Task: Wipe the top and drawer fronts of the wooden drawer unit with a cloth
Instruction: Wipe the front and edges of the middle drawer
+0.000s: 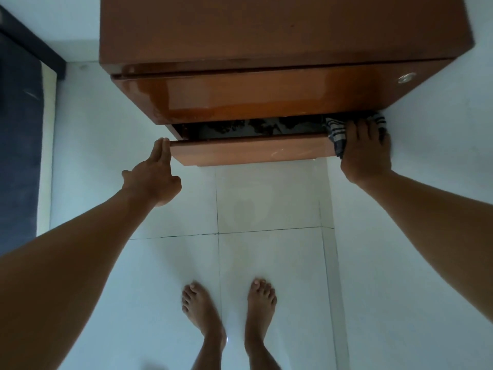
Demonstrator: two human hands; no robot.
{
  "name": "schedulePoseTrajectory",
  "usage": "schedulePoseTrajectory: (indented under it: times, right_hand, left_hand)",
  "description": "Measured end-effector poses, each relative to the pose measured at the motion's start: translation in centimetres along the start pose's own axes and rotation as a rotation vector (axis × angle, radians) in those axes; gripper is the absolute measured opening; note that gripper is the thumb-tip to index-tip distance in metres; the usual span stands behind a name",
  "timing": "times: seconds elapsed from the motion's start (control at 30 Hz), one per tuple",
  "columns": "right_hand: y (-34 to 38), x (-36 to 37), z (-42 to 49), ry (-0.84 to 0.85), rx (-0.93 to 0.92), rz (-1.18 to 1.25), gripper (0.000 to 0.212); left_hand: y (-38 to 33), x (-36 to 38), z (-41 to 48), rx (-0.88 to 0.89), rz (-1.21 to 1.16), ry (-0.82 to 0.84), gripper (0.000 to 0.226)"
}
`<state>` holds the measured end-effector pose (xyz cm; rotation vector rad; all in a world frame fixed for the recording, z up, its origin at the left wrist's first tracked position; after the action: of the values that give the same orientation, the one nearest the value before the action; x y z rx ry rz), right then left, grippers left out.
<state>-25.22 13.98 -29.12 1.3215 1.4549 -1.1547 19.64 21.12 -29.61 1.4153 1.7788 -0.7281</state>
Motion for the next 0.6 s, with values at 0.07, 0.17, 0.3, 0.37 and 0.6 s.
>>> schedulePoseTrajectory:
  times: [0.07, 0.17, 0.3, 0.37, 0.6]
  right_hand:
    - [-0.1, -0.2, -0.2, -0.004, -0.015, -0.012, 0.071]
    - [0.2, -0.7, -0.8, -0.085, -0.006, 0.027, 0.061]
    - [1.0, -1.6, -2.4, -0.185, 0.045, 0.094, 0.052]
    - [1.7, -2.0, -3.9, -0.212, 0.063, 0.149, 0.050]
    - [7.6, -0.8, -11.0, -0.123, -0.044, 0.350, 0.049]
  left_hand:
    - [-0.2, -0.1, -0.1, -0.006, -0.003, 0.015, 0.091]
    - [-0.3, -0.1, -0.2, -0.019, -0.012, 0.030, 0.092]
    - [-0.4, -0.2, -0.4, -0.017, -0.007, 0.021, 0.092]
    - [-0.5, -0.1, -0.4, -0.023, -0.008, 0.019, 0.092]
    - [-0.5, 0.0, -0.7, -0.005, 0.014, 0.054, 0.093]
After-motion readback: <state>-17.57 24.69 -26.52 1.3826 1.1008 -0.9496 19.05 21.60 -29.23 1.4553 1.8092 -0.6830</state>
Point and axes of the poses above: each hand's wrist, its own z-axis towards the middle knuckle, its own x-axis out of the palm, y = z × x, the point moved 9 cm from there along z, towards the middle knuckle, and after that the axes turned 2 degrees about -x, right-handed, at the moved point
